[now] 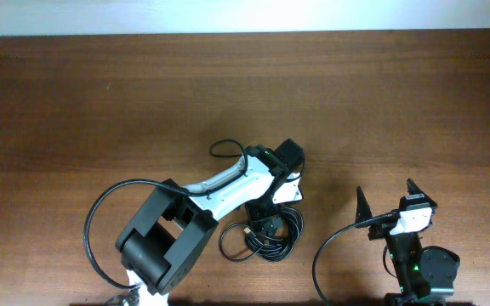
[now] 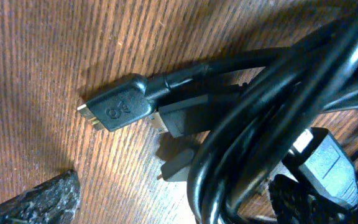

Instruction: Untangle cables

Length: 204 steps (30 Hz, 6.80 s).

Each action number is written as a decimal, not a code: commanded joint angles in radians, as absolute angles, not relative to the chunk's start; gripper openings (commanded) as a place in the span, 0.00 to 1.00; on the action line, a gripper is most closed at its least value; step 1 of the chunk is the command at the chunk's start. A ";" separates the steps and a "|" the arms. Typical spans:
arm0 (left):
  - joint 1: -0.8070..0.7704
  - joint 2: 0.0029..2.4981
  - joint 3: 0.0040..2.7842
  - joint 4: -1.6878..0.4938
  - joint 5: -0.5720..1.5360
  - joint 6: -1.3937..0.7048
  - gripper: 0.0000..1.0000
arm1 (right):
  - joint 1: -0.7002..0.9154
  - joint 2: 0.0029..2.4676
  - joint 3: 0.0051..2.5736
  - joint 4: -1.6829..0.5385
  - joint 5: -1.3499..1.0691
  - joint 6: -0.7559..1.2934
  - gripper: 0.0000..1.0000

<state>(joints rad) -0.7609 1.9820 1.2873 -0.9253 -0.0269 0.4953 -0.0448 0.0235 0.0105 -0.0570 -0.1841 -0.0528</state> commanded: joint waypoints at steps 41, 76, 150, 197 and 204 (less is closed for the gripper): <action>-0.762 1.553 1.519 -1.008 -0.337 -0.747 0.00 | -0.038 0.022 0.006 -0.064 -0.176 -0.052 0.99; -0.763 1.477 1.519 -0.986 0.097 -0.938 0.00 | -0.039 0.578 1.032 -1.105 -0.862 0.297 0.99; -0.763 1.204 1.520 -0.948 0.265 0.279 0.00 | -0.039 0.846 1.236 -1.190 -0.989 -0.229 0.82; -0.763 1.208 1.520 -0.939 0.960 0.331 0.00 | -0.039 0.853 1.236 -1.086 -0.371 0.087 0.83; -0.763 1.208 1.520 -0.939 0.558 0.227 0.00 | -0.039 0.852 1.236 -1.156 -0.614 -0.007 0.83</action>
<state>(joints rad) -0.7475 1.2491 1.4952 -0.9318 0.6849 0.2890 -0.0246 0.8364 1.2331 -1.1297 -0.5995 0.0395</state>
